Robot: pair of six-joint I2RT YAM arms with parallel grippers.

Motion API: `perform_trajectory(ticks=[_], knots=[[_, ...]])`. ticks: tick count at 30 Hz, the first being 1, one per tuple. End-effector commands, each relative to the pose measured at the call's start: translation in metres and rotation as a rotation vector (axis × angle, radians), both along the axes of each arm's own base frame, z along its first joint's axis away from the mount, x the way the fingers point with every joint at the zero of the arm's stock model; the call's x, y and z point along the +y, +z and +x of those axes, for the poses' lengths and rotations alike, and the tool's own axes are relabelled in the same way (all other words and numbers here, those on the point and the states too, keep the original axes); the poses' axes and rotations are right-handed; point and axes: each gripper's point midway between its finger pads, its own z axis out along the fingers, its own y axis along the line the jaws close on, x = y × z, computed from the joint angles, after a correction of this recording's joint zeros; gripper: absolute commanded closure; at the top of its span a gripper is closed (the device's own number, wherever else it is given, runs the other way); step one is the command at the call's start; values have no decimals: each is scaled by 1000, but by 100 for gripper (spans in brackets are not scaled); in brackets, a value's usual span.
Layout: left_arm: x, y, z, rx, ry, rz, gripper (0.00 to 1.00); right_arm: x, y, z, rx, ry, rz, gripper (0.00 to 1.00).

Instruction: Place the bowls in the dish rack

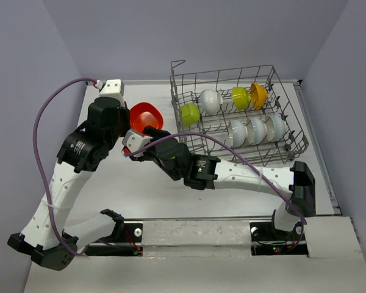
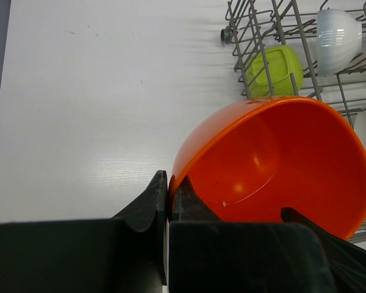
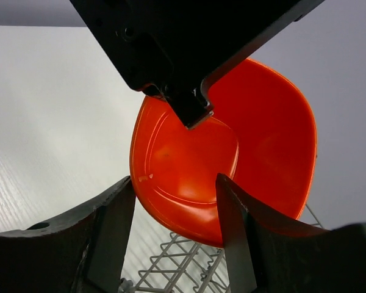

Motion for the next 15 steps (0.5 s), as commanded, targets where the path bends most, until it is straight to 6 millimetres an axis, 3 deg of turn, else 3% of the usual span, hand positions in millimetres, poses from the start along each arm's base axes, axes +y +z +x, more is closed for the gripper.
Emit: perform_trajectory(ticks=[1,8,15], knots=[[6,49,-7,-145,2,-60,100,-17,10,11,-11,-55,19,40],[3,51,-6,-148,-10,-63,100,-14,6,10,-10,-41,4,62],[-2,67,0,-172,-27,-74,100,-13,6,10,-15,-35,-3,69]])
